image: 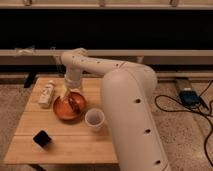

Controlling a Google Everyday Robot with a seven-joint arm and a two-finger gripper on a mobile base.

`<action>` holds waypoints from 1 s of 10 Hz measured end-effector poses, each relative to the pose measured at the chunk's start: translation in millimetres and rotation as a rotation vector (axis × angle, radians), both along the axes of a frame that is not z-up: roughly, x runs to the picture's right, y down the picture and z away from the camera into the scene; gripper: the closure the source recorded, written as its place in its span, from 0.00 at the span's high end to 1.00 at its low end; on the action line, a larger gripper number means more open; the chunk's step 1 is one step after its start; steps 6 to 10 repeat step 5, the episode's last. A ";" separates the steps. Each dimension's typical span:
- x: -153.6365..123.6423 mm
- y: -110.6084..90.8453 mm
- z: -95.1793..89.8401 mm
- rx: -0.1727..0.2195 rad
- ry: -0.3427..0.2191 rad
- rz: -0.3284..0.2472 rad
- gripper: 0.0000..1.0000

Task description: Place the pepper in the ceramic bowl

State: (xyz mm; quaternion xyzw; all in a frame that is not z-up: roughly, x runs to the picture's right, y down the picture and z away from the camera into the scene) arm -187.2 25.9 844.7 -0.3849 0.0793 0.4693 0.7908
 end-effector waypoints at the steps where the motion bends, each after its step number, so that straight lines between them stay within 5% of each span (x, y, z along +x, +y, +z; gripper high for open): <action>1: 7.4 -8.6 -0.2 0.024 0.017 0.011 0.76; 3: 21.2 -22.5 0.0 0.056 0.047 0.030 0.76; 10: 16.5 -21.1 -1.1 0.055 0.041 0.026 0.76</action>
